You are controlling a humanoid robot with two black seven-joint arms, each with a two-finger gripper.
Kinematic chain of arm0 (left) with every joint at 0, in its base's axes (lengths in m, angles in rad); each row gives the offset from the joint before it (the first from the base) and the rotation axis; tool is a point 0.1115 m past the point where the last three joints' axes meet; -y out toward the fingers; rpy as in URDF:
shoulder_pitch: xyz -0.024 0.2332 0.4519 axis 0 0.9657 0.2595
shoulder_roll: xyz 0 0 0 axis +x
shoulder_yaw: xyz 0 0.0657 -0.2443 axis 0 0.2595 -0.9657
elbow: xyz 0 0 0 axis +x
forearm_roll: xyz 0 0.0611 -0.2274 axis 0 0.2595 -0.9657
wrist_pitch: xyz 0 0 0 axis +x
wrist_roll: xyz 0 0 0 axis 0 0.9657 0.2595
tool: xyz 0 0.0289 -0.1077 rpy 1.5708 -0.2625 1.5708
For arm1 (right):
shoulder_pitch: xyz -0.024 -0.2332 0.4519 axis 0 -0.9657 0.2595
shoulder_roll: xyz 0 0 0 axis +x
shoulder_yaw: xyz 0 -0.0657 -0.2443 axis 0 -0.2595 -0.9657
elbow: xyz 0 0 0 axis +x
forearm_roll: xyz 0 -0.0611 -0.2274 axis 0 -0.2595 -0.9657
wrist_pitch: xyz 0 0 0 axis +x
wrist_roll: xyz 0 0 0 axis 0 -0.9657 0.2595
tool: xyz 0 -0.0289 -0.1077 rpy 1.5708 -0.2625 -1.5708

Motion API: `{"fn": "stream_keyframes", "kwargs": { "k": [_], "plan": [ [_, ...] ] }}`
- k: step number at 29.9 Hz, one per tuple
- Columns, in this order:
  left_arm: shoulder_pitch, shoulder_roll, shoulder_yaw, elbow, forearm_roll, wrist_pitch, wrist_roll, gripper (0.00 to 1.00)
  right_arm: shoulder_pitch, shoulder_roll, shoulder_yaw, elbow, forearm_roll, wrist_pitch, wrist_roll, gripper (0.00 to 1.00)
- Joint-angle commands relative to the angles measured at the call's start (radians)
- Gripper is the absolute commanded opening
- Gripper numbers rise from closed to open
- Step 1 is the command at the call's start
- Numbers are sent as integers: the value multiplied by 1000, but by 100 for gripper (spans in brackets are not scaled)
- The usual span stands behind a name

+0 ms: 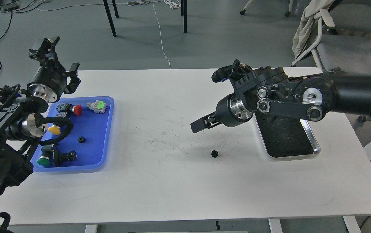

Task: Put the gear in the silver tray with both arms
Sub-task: 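Reach the right gripper down to the black gear and grasp it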

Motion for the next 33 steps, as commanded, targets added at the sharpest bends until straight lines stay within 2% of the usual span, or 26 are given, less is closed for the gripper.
{"fn": "stream_keyframes", "kwargs": {
  "k": [1, 16, 23, 33],
  "plan": [
    [2, 4, 0, 0, 2, 0, -12, 98, -4, 25, -42, -10, 1, 5, 0, 99],
    [12, 25, 3, 0, 4, 3, -31, 98, -64, 124, -113, -83, 1, 5, -6, 98],
    [12, 27, 2, 0, 4, 3, -33, 98, -64, 223, -176, -124, 2, 5, -6, 97],
    [12, 42, 3, 0, 2, 3, -50, 98, -62, 223, -216, -155, 7, 5, -6, 96]
  ]
}}
